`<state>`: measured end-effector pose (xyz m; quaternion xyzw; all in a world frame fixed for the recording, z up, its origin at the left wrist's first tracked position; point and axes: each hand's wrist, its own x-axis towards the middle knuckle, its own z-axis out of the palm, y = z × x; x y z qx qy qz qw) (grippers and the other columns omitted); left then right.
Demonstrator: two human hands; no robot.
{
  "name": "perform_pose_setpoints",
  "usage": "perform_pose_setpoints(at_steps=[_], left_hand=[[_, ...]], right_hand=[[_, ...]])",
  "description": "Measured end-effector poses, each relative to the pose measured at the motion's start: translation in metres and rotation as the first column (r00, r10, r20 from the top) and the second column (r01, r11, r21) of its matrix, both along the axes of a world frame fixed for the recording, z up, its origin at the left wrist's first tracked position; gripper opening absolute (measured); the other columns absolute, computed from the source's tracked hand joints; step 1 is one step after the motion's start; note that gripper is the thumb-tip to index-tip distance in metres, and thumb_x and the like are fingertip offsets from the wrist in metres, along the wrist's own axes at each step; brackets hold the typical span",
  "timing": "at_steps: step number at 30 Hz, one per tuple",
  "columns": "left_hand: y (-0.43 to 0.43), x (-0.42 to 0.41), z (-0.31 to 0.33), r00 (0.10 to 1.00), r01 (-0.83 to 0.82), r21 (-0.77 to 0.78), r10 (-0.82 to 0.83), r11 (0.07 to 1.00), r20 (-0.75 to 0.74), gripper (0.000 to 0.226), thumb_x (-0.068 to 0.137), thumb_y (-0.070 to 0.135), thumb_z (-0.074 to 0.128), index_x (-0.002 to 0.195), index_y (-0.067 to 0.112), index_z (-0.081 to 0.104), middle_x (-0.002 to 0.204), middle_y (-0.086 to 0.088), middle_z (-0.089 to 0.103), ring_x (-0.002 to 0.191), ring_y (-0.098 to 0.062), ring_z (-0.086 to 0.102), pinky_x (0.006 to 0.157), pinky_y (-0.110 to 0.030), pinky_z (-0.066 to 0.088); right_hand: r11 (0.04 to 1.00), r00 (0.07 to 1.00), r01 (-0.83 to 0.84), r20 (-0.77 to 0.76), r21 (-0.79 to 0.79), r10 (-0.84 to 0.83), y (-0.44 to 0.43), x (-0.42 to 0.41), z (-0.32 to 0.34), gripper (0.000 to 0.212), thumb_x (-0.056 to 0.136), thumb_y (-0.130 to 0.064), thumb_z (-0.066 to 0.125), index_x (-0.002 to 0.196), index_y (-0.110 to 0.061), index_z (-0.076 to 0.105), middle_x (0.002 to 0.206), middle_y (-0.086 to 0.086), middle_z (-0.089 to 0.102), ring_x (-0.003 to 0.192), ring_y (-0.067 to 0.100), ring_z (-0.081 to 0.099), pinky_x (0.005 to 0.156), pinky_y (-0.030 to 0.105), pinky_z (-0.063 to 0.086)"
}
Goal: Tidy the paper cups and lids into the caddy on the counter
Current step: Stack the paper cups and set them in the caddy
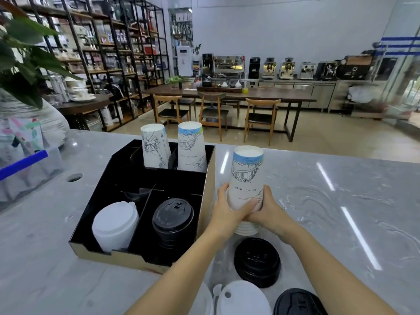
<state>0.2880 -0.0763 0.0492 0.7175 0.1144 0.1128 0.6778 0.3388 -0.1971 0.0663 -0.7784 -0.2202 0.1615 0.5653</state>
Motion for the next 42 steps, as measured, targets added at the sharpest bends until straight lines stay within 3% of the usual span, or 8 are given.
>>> perform_pose_setpoints(at_steps=[10, 17, 22, 25, 29, 32, 38, 42], left_hand=[[0.027, -0.028, 0.074, 0.962, -0.007, 0.015, 0.003, 1.0, 0.272, 0.051, 0.08, 0.031, 0.07, 0.125, 0.036, 0.046, 0.124, -0.003, 0.062, 0.111, -0.016, 0.062, 0.093, -0.035, 0.052], [0.078, -0.039, 0.152, 0.945, 0.07, 0.079, -0.092, 0.994, 0.313, 0.036, 0.094, 0.018, 0.052, 0.129, 0.012, 0.048, 0.093, 0.008, 0.061, 0.065, 0.012, 0.065, 0.053, -0.003, 0.046], [0.116, -0.034, 0.187, 0.943, 0.132, 0.153, -0.171, 0.979, 0.285, 0.054, 0.089, 0.046, 0.05, 0.134, 0.017, 0.049, 0.118, 0.007, 0.064, 0.105, -0.006, 0.062, 0.094, -0.03, 0.048], [0.13, -0.021, 0.198, 0.936, 0.101, 0.257, -0.18, 0.961, 0.304, 0.056, 0.087, 0.055, 0.05, 0.129, 0.019, 0.049, 0.125, 0.006, 0.059, 0.109, 0.001, 0.06, 0.098, -0.024, 0.047], [0.145, -0.005, 0.198, 0.937, 0.043, 0.334, -0.154, 0.942, 0.315, 0.098, 0.07, 0.064, 0.061, 0.149, 0.027, 0.016, 0.149, 0.003, 0.038, 0.134, -0.015, 0.04, 0.112, -0.04, 0.031], [0.159, 0.009, 0.189, 0.951, 0.073, 0.331, -0.166, 0.941, 0.262, 0.099, 0.073, 0.064, 0.057, 0.151, 0.03, 0.006, 0.151, 0.004, 0.036, 0.137, -0.016, 0.037, 0.115, -0.042, 0.027], [0.166, 0.026, 0.159, 0.978, 0.077, 0.356, -0.139, 0.931, 0.152, 0.084, 0.063, 0.073, 0.054, 0.126, 0.018, 0.05, 0.13, -0.001, 0.056, 0.118, -0.017, 0.055, 0.104, -0.042, 0.042], [0.165, 0.026, 0.143, 0.985, 0.003, 0.417, -0.076, 0.909, 0.157, 0.089, 0.074, 0.066, 0.056, 0.145, 0.023, 0.023, 0.135, -0.002, 0.054, 0.123, -0.02, 0.052, 0.107, -0.042, 0.039]], right_hand=[[0.968, 0.983, 0.033, 0.165, 0.247, -0.076, 0.022, -0.023, 0.074, 0.07, 0.072, -0.018, 0.078, 0.127, -0.025, 0.036, 0.11, -0.018, 0.058, 0.093, -0.009, 0.058, 0.067, 0.008, 0.05], [0.947, 0.945, 0.027, 0.3, 0.319, -0.128, 0.064, -0.018, 0.131, 0.074, 0.068, -0.019, 0.081, 0.126, -0.024, 0.035, 0.118, -0.008, 0.054, 0.106, 0.006, 0.055, 0.082, 0.02, 0.046], [0.978, 0.925, 0.017, 0.368, 0.207, -0.094, 0.103, 0.005, 0.168, 0.085, 0.064, -0.031, 0.083, 0.131, -0.022, 0.03, 0.128, -0.001, 0.051, 0.116, 0.017, 0.05, 0.096, 0.036, 0.045], [0.981, 0.92, 0.021, 0.38, 0.191, -0.094, 0.128, 0.018, 0.177, 0.08, 0.065, -0.033, 0.082, 0.125, -0.023, 0.03, 0.124, -0.002, 0.053, 0.115, 0.019, 0.052, 0.1, 0.042, 0.045], [0.991, 0.925, 0.031, 0.373, 0.13, -0.078, 0.153, 0.033, 0.177, 0.086, 0.068, -0.033, 0.08, 0.133, -0.018, 0.026, 0.119, -0.005, 0.05, 0.114, 0.018, 0.051, 0.1, 0.04, 0.044], [0.992, 0.933, 0.055, 0.349, 0.109, -0.09, 0.163, 0.047, 0.163, 0.088, 0.064, -0.037, 0.082, 0.131, -0.017, 0.029, 0.124, -0.003, 0.053, 0.115, 0.018, 0.053, 0.1, 0.041, 0.045], [0.994, 0.947, 0.1, 0.312, -0.045, -0.081, 0.168, 0.058, 0.13, 0.082, 0.06, -0.042, 0.083, 0.123, -0.012, 0.04, 0.119, -0.004, 0.055, 0.108, 0.015, 0.055, 0.085, 0.029, 0.046], [0.99, 0.943, 0.117, 0.321, -0.075, -0.087, 0.166, 0.059, 0.113, 0.077, 0.061, -0.038, 0.084, 0.115, -0.011, 0.035, 0.115, -0.003, 0.054, 0.104, 0.015, 0.054, 0.089, 0.034, 0.047]])
